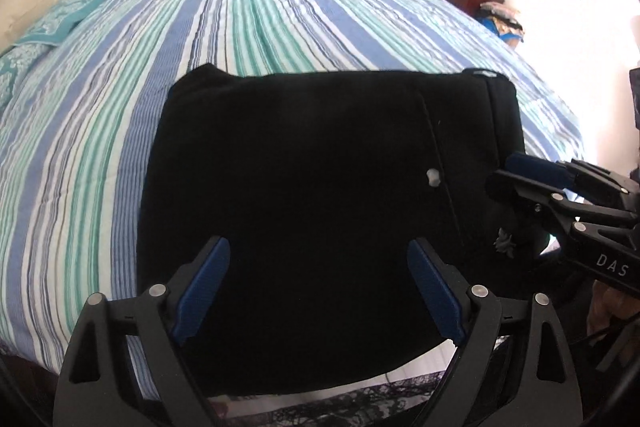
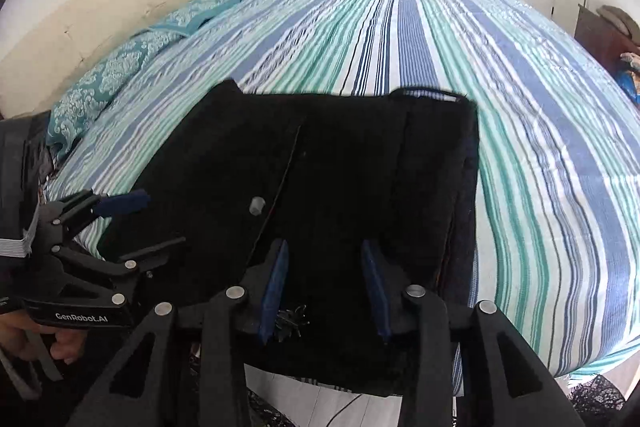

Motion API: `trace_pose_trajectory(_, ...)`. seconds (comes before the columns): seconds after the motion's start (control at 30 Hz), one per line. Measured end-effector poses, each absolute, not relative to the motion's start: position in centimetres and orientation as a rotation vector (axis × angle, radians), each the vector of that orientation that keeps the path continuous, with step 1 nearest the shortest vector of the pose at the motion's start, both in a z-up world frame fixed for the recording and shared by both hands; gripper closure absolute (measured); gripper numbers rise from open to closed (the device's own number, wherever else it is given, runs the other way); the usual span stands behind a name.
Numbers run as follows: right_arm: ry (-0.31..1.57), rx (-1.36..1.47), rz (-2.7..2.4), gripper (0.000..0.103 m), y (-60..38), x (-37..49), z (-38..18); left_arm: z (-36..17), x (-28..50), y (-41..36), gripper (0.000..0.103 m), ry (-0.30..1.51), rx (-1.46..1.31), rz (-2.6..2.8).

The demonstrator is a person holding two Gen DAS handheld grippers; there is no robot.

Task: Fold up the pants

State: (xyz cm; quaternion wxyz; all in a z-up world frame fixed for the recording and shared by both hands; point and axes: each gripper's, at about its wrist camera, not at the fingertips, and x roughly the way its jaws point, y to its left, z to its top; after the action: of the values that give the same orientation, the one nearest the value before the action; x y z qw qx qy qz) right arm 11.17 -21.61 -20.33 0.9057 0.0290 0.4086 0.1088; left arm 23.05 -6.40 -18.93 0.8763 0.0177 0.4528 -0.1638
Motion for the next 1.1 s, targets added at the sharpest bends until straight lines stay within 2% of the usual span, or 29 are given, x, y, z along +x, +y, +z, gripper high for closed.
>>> trace_pose_trajectory(0.03,0.804,0.035,0.230,0.050,-21.5,11.0,-19.5,-18.7,23.0,-6.3,0.010,0.935,0.039,-0.335)
trace_pose_trajectory(0.13,0.770,-0.020,0.268,0.050,-20.9,13.3,-18.0,-18.9,23.2,-6.3,0.009,0.950,0.043,-0.308)
trace_pose_trajectory(0.33,0.960,-0.032,0.210,0.049,-21.7,19.5,-22.5,-19.1,23.7,-5.7,0.009,0.966,0.050,-0.268)
trace_pose_trajectory(0.57,0.965,0.000,0.184,0.049,-22.7,19.2,-22.4,-19.2,24.2,-5.0,0.009,0.975,0.043,-0.267)
trace_pose_trajectory(0.67,0.892,0.126,0.215,0.048,-24.4,17.6,-19.9,-17.8,25.0,-3.5,0.009,0.945,0.016,-0.273)
trace_pose_trajectory(0.7,0.866,0.178,0.211,0.039,-25.5,16.7,-19.2,-17.2,25.3,-2.3,0.009,0.929,-0.014,-0.265)
trace_pose_trajectory(0.73,0.844,0.227,0.202,0.021,-26.6,15.7,-18.7,-16.7,25.6,-0.9,0.009,0.919,-0.050,-0.260)
trace_pose_trajectory(0.8,0.833,0.333,0.196,0.011,-29.7,13.6,-19.0,-16.5,26.6,2.3,0.008,0.927,-0.131,-0.244)
trace_pose_trajectory(0.9,0.959,0.509,0.240,0.011,-33.3,12.0,-22.5,-18.4,28.1,5.8,0.008,1.009,-0.262,-0.250)
trace_pose_trajectory(0.97,1.029,0.521,0.272,0.011,-33.6,11.4,-24.7,-20.3,28.5,7.0,0.008,1.051,-0.343,-0.303)
trace_pose_trajectory(1.1,1.091,0.612,0.377,0.011,-32.8,11.3,-27.8,-23.3,28.5,6.1,0.009,1.116,-0.343,-0.350)
